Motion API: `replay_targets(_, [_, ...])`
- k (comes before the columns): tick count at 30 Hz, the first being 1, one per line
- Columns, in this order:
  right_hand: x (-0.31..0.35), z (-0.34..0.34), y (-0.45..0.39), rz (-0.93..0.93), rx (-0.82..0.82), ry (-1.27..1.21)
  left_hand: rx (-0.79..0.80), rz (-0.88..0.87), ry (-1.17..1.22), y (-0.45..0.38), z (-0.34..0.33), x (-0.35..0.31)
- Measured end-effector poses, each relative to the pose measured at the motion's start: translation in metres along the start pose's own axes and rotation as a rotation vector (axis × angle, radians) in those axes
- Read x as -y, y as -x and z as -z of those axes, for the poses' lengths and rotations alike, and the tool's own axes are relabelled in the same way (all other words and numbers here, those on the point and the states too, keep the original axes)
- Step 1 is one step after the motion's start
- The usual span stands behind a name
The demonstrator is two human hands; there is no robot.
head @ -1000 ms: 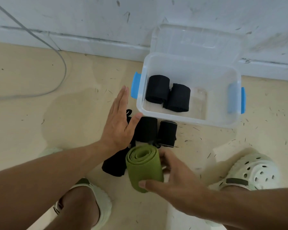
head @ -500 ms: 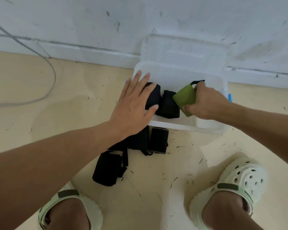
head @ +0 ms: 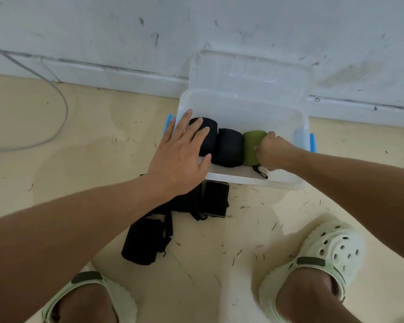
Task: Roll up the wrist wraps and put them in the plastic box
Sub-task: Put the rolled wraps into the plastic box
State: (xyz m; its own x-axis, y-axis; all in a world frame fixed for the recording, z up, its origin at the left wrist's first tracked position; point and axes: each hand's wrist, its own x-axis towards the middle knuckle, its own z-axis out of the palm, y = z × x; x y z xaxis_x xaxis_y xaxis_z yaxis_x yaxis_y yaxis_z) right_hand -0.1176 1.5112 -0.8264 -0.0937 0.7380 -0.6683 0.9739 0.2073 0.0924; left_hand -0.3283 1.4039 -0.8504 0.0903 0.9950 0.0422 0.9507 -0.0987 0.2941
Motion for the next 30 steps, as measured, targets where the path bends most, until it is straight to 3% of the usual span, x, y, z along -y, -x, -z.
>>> replay_targets(1, [-0.002,0.007,0.000,-0.053,-0.020,-0.029,0.000,0.002,-0.004,0.000,0.000,0.000])
replay_targets(6, [0.001,0.021,-0.007,0.137,-0.290,0.089,-0.009,0.004,-0.020,0.000,0.000,0.000])
replay_targets(10, [0.028,0.012,0.005,0.400,0.049,-0.075,-0.022,0.006,-0.009,0.000,-0.001,0.000])
replay_targets(12, [0.034,0.001,0.003,0.476,0.125,-0.071,-0.024,0.005,-0.007,0.001,-0.001,0.000])
replay_targets(19, [0.034,-0.005,-0.007,0.415,0.071,-0.012,-0.036,0.002,0.013,0.000,-0.001,0.000])
replay_targets(24, [0.030,-0.009,-0.003,0.471,0.044,-0.070,-0.058,0.011,0.054,0.002,-0.003,0.000])
replay_targets(28, [0.029,0.006,0.006,0.391,0.196,-0.172,-0.068,0.003,0.124,0.002,-0.003,0.002])
replay_targets(30, [0.030,0.012,0.004,0.346,0.188,-0.227,-0.090,-0.006,0.175,0.004,-0.004,0.004])
